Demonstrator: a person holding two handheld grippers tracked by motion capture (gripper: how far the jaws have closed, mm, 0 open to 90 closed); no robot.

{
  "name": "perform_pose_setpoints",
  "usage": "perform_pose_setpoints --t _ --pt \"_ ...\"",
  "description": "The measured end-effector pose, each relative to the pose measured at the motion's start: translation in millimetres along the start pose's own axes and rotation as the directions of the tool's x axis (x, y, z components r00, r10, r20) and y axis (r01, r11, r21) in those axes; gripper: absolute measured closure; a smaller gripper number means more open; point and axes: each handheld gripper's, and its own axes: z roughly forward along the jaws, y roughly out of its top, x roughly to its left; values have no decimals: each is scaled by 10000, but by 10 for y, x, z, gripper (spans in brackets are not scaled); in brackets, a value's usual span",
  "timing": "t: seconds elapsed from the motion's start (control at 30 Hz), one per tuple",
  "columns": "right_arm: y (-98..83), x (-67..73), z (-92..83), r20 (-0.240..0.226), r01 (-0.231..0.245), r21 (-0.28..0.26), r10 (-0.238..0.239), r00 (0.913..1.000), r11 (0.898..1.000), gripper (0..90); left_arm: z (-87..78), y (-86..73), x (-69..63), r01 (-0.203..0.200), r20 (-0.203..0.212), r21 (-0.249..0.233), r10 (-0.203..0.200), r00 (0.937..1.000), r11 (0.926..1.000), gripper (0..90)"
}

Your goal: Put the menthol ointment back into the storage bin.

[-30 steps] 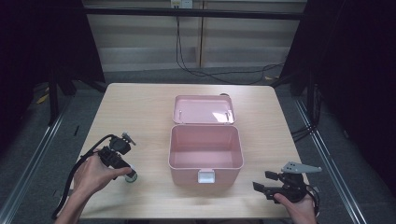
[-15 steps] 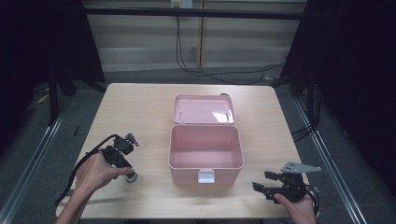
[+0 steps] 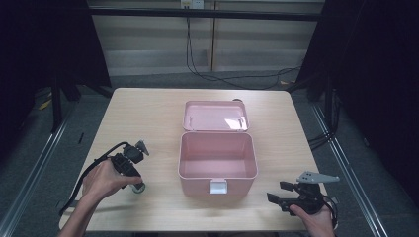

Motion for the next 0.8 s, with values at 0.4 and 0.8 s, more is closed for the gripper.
perform_pose_setpoints --t 0.4,0.8 --pt "1 -1 4 -3 -10 32 10 10000 10000 251 -10 4 20 -116 45 151 115 9999 9998 509" --pt "-1 0 -1 -7 -15 31 15 10000 10000 251 -122 -81 25 -765 212 -120 767 9968 9970 510"
